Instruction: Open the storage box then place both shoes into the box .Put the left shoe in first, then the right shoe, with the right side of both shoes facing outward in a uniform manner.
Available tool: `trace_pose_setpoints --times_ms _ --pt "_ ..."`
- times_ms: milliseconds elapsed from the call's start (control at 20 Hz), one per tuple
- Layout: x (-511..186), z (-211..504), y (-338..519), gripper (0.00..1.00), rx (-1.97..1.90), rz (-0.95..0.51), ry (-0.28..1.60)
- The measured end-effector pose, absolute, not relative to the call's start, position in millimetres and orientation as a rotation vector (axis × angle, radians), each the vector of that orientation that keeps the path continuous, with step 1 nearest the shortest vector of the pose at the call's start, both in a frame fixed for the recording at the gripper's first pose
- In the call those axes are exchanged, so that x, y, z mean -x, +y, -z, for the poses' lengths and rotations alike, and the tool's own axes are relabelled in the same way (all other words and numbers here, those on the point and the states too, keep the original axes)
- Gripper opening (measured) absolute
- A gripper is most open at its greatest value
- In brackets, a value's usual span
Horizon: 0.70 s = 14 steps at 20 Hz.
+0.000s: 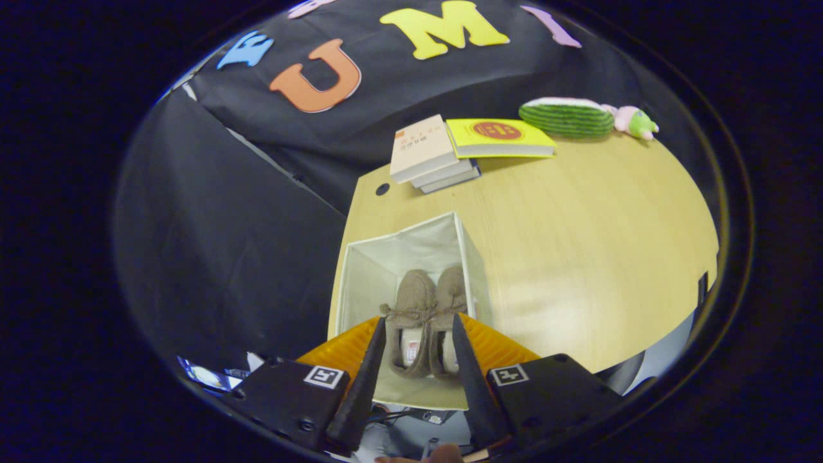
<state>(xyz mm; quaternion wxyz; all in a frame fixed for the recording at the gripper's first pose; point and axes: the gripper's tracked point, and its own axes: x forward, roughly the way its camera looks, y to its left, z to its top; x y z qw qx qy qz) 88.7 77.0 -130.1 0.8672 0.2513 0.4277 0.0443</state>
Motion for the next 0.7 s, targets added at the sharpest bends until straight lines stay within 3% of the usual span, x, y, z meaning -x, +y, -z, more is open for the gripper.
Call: trace_pose_setpoints --times_ms 350,700 --pt "-83 55 53 0.73 -0.334 -0.049 0.548" --pt "-45 -18 -2 0.97 -0.145 0.058 0.138"
